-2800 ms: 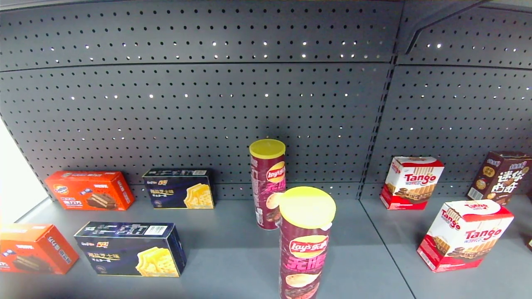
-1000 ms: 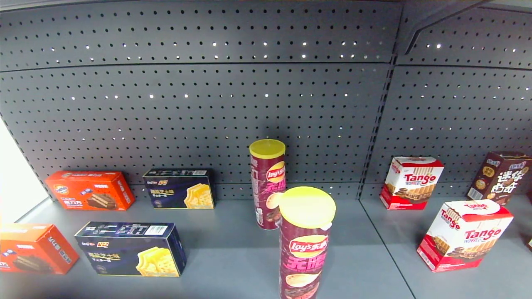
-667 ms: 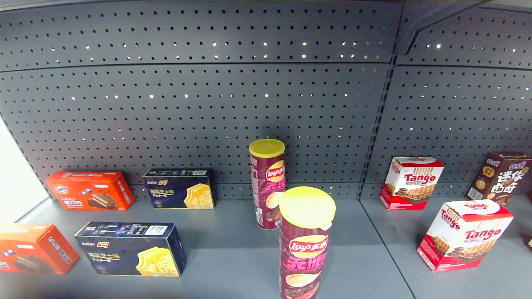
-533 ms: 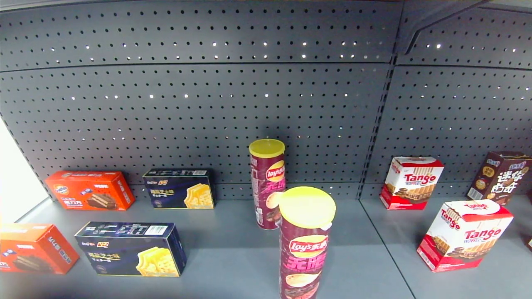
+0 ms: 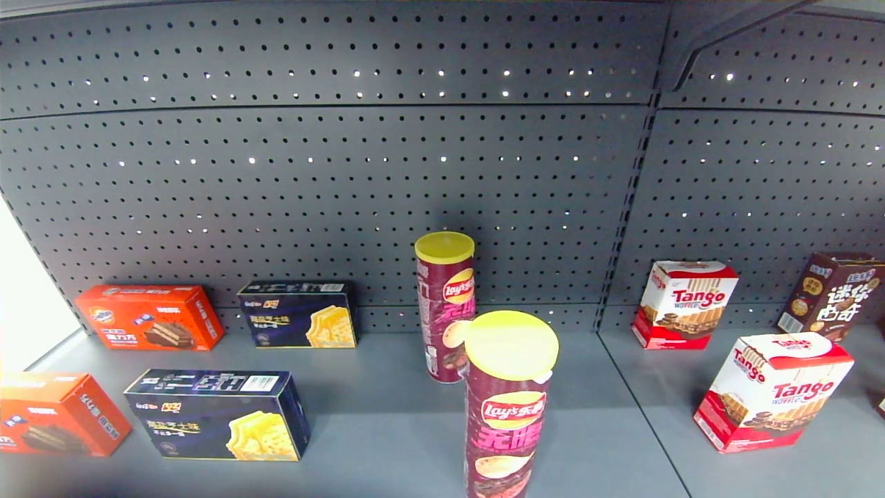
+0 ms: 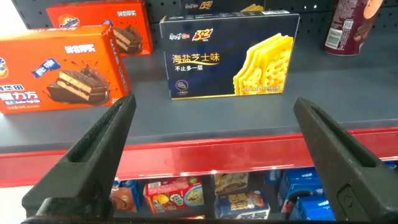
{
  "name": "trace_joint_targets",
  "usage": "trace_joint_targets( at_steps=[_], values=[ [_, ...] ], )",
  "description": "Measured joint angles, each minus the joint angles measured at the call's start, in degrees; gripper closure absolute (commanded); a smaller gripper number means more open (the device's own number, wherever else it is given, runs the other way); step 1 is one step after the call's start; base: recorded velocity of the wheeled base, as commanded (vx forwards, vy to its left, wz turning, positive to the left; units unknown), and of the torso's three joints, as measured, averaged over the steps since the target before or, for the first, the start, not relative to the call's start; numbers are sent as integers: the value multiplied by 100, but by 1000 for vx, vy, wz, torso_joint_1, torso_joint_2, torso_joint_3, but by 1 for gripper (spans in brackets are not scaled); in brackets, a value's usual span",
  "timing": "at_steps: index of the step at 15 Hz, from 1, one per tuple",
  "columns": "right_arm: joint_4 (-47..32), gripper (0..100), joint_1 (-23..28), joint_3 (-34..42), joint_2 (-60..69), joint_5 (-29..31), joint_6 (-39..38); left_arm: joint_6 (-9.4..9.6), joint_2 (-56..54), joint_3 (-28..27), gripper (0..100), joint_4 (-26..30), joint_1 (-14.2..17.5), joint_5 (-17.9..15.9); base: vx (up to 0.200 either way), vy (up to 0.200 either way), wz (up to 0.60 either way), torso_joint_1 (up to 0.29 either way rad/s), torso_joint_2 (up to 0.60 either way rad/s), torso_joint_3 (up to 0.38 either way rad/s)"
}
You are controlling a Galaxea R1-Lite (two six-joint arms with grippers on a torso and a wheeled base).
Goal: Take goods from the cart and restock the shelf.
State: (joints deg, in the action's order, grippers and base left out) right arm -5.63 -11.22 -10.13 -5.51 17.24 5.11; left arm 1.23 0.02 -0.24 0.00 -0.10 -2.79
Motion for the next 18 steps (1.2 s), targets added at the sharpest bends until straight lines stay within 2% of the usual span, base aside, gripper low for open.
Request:
trace_joint_targets(
  at_steps=[5, 7, 11, 15, 18],
  values=[
    [27, 0, 0, 16, 0, -29, -27, 0, 0, -2, 0, 0, 0, -2, 0, 0, 0, 0, 0, 0],
    [5, 0, -2, 2, 0, -293, -139, 0, 0, 0, 0, 0, 0, -2, 0, 0, 0, 0, 0, 0],
    [-583, 0, -232, -797, -188, -753, -156, 0, 0, -2, 0, 0, 0, 0, 0, 0, 0, 0, 0, 0],
    [-1866, 0, -488, -2085, -789, -1869, 158, -1, 0, -2, 0, 0, 0, -2, 0, 0, 0, 0, 0, 0],
    [-1921, 0, -546, -2539, -1456, -2698, 266, 0, 0, -2, 0, 2, 0, 0, 0, 0, 0, 0, 0, 0]
  ],
)
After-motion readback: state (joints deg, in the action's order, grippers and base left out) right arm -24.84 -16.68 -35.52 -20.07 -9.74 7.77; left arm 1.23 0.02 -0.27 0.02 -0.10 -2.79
